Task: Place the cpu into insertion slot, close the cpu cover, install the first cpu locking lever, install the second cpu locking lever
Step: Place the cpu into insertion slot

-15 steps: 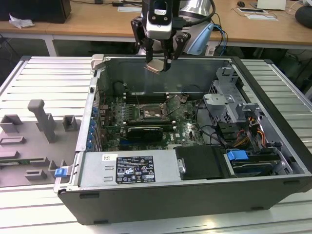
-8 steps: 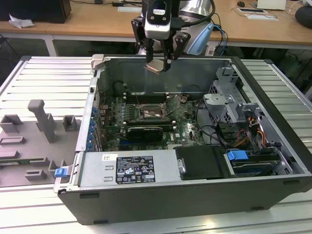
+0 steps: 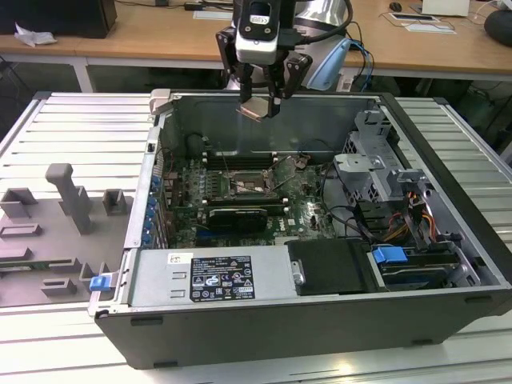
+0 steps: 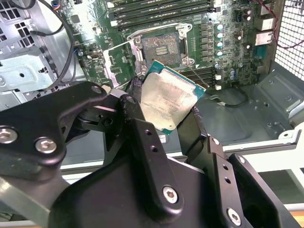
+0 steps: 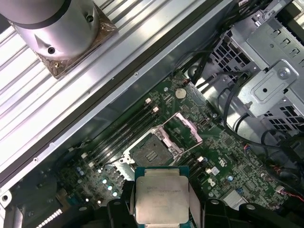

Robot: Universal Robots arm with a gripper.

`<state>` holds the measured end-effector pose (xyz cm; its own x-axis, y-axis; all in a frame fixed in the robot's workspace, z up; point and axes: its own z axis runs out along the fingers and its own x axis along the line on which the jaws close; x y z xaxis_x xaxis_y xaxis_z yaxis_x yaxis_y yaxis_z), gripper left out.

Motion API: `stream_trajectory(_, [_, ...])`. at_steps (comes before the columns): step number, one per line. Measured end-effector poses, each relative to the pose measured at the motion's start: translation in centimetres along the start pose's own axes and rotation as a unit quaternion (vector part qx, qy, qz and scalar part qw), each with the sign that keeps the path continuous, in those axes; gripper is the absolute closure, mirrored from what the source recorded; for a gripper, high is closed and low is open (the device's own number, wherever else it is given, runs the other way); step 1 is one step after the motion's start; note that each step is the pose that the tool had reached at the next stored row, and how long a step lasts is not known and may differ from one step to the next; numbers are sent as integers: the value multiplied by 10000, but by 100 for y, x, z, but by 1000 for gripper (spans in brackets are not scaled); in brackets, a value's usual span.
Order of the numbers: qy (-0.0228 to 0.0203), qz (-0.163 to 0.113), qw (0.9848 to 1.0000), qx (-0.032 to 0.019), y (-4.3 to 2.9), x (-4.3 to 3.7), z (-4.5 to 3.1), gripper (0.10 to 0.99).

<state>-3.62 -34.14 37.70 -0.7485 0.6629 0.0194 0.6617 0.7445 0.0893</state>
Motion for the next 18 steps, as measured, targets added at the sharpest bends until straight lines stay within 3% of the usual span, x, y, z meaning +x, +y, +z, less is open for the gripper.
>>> stream_trajectory(18, [-40,446,9990,-9,-1,1,2,545])
